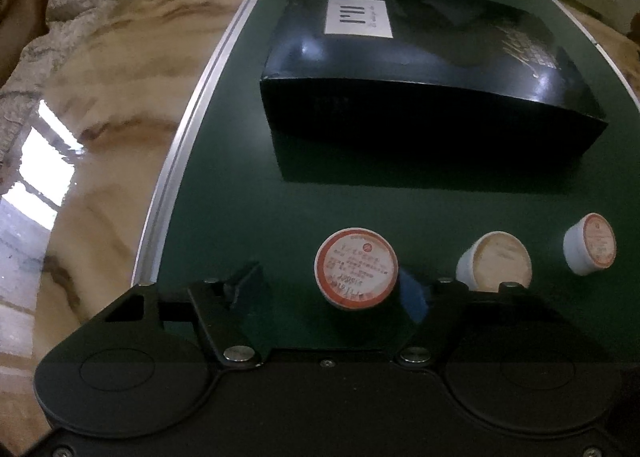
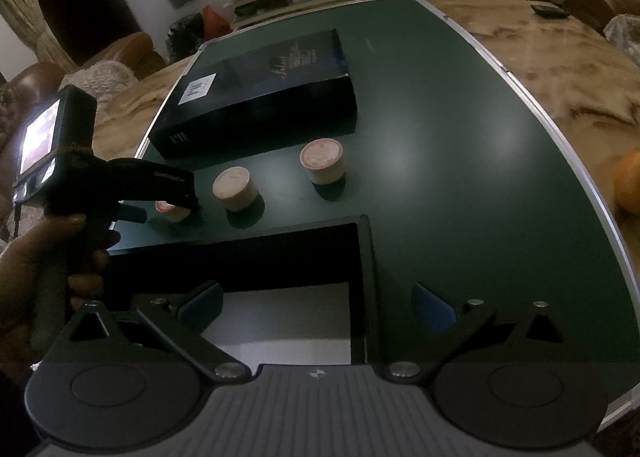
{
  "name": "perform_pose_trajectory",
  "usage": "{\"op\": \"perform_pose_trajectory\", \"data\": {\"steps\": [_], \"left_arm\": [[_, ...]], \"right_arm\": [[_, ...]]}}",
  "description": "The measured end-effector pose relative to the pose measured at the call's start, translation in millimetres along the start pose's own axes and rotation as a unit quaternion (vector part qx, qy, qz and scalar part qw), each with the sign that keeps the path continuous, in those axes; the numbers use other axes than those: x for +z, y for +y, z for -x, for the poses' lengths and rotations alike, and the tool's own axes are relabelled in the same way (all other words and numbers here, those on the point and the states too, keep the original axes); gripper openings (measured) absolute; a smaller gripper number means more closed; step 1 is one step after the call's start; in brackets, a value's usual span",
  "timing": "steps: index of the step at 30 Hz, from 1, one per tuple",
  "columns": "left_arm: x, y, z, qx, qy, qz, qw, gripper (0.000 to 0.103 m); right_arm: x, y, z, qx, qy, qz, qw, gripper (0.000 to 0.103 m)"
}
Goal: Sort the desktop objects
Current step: 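Move the left gripper to the red-labelled jar and close on it, then carry the jar into the open black box and open the left gripper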
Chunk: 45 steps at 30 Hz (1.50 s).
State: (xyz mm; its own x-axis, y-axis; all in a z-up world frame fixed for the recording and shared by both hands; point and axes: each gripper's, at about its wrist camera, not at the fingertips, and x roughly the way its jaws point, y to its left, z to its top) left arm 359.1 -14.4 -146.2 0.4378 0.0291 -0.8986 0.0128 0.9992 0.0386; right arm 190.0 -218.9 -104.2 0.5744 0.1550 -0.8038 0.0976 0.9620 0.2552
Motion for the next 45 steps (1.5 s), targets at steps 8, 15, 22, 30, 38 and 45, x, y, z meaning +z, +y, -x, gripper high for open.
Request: {"op": "perform_pose_trajectory", "data": {"steps": [8,15,22,30,38,45], "left_arm": [[4,-2,0,-0.007,-0.005,-0.007,0.9999,0.052],[5,-4,0,-0.013,-0.008,-0.011,0.9998,0.041],[3,-5,0,-0.012,-0.01,-0.015,0.9998,0.041],[2,-4,1,-0.01,-0.009,-0.014,0.9998,0.041],[-2,-1,3,-0.013,-0.006,-0.01,0.9998,0.041],[-4,1,7,-0.011,-0.008,-0.008,0.9999,0.041]], "right_arm": [[-3,-2,-4,0.001,0.005,-0.001,1.0,0.103],[-5,-3,-6,-0.001,0.008,-0.002,1.0,0.103],[-5,-2,-8,-0.001,0.01,-0.001,1.0,0.103],[-6,-2,-10,-0.001,0.013,-0.001,1.0,0.103],[-7,-1,-12,0.001,0.016,0.001,1.0,0.103],[-8,1,-12,0.0,0.017,0.001,1.0,0.103]]}}
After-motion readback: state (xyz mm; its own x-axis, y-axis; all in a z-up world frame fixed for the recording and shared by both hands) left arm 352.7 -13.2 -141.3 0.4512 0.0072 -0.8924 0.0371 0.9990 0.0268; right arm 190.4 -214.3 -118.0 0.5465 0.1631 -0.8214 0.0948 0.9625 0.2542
